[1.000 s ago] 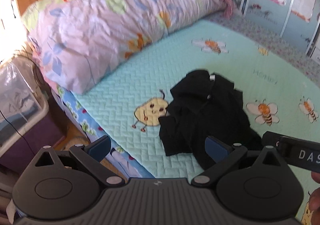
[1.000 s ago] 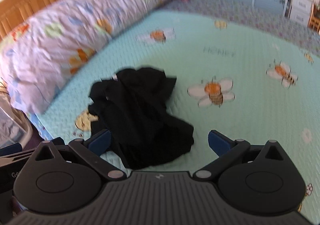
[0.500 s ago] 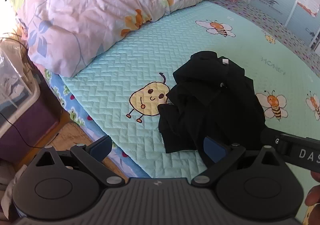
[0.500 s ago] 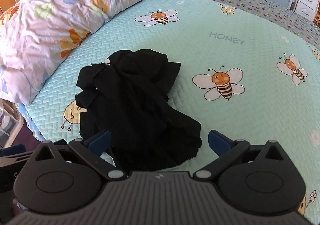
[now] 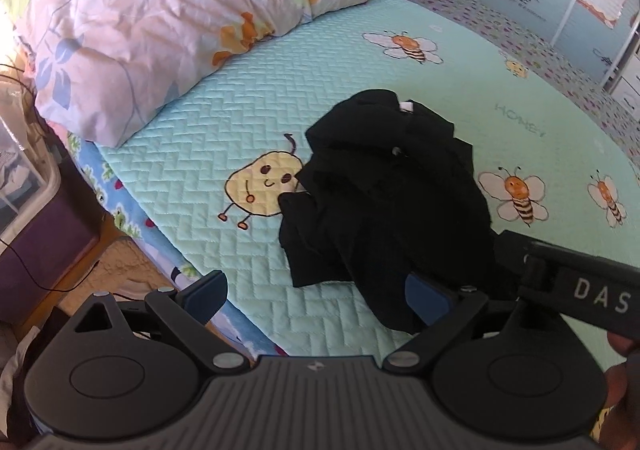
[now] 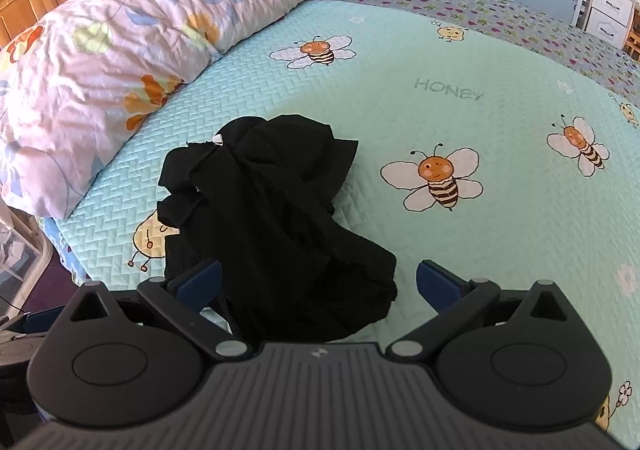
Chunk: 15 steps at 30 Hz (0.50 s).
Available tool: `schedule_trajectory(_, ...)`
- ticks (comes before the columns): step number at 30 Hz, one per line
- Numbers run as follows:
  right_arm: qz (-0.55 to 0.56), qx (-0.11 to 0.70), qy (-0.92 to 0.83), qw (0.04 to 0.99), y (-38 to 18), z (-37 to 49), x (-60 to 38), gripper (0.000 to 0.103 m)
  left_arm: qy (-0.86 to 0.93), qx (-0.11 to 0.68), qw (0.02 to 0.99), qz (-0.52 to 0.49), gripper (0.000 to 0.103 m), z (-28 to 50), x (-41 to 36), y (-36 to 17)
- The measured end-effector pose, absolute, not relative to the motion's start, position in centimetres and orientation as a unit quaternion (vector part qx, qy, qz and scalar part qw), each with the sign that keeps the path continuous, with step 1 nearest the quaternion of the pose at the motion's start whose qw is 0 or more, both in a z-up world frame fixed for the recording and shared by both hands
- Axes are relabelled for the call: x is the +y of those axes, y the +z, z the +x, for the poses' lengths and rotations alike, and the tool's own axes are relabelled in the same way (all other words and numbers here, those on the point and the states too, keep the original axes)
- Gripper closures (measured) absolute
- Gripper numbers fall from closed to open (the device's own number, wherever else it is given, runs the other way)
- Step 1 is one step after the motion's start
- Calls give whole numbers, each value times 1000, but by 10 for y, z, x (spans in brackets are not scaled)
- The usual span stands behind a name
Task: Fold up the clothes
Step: 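Lower the right tool onto the black garment and position its open fingers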
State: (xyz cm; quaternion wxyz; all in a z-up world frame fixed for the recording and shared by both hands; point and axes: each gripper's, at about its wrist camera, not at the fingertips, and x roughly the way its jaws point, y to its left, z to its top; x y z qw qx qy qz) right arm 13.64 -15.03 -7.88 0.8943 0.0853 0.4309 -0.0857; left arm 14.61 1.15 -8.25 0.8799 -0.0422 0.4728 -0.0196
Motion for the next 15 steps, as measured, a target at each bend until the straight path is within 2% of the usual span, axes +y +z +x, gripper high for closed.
schedule_trajectory(8, 111, 440, -54, 890, -83, 134, -160, 0, -23, 475, 879, -35, 4, 143, 5, -84)
schedule_trajectory(11, 126, 421, -43, 897, -83, 127, -161, 0, -25, 473, 880, -37, 4, 142, 3, -85)
schedule_trajectory(15, 84, 388, -57, 916, -75, 121, -152, 0, -29, 470, 881, -39, 4, 141, 0, -84)
